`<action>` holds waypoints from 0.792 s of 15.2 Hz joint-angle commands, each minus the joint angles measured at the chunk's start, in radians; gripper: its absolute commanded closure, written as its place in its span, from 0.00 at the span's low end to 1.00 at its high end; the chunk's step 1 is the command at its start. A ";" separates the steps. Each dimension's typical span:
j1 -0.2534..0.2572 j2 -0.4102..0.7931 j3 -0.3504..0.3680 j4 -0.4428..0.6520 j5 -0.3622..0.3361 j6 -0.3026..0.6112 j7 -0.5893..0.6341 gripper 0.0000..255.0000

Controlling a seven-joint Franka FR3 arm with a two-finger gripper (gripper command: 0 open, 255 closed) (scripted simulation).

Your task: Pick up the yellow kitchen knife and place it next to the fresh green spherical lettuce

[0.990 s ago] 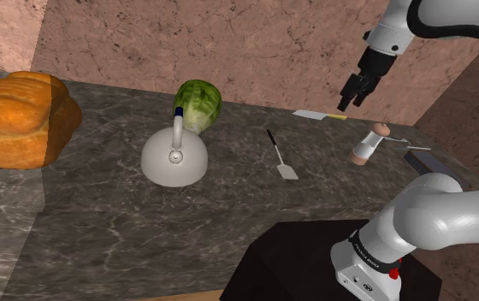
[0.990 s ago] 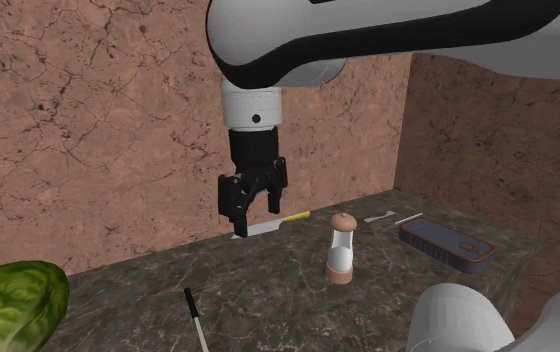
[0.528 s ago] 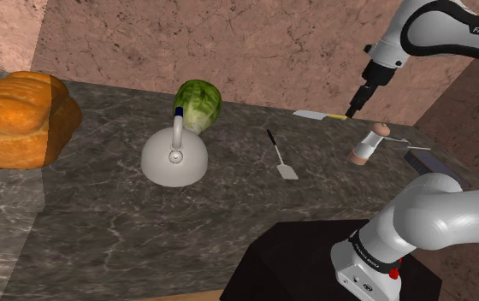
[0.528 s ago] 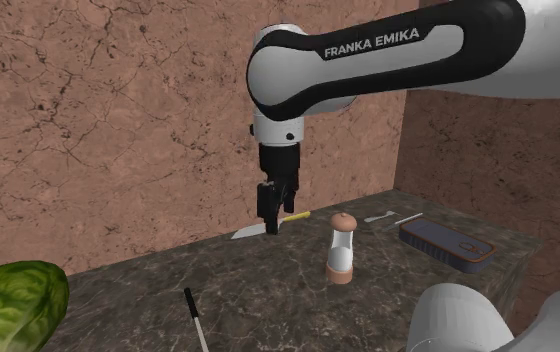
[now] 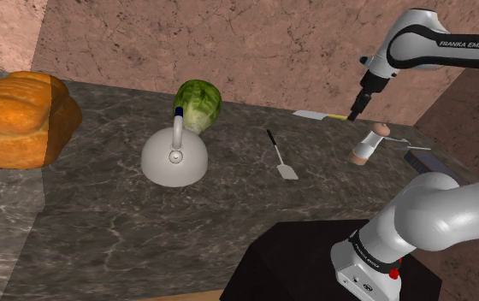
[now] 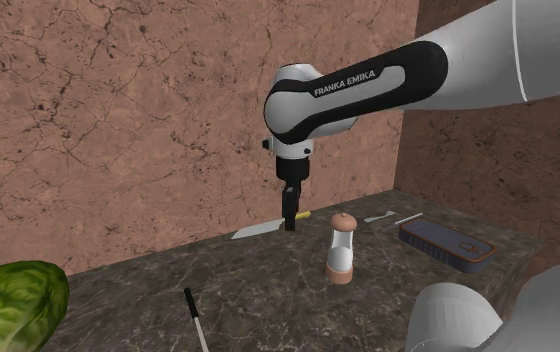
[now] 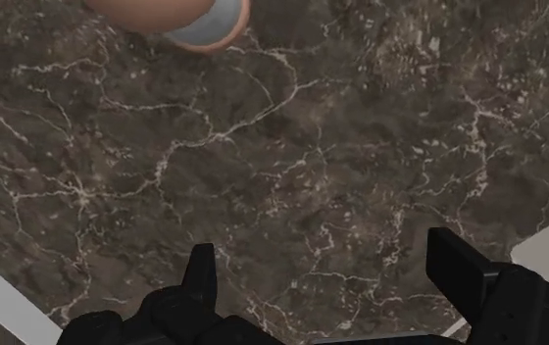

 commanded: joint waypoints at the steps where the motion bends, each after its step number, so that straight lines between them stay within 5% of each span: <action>1: 0.022 0.064 -0.068 0.028 -0.009 0.052 -0.098 0.00; 7: 0.121 0.282 -0.272 0.142 0.050 0.190 -0.399 0.00; 12: 0.223 0.554 -0.454 0.277 0.270 0.282 -0.736 0.00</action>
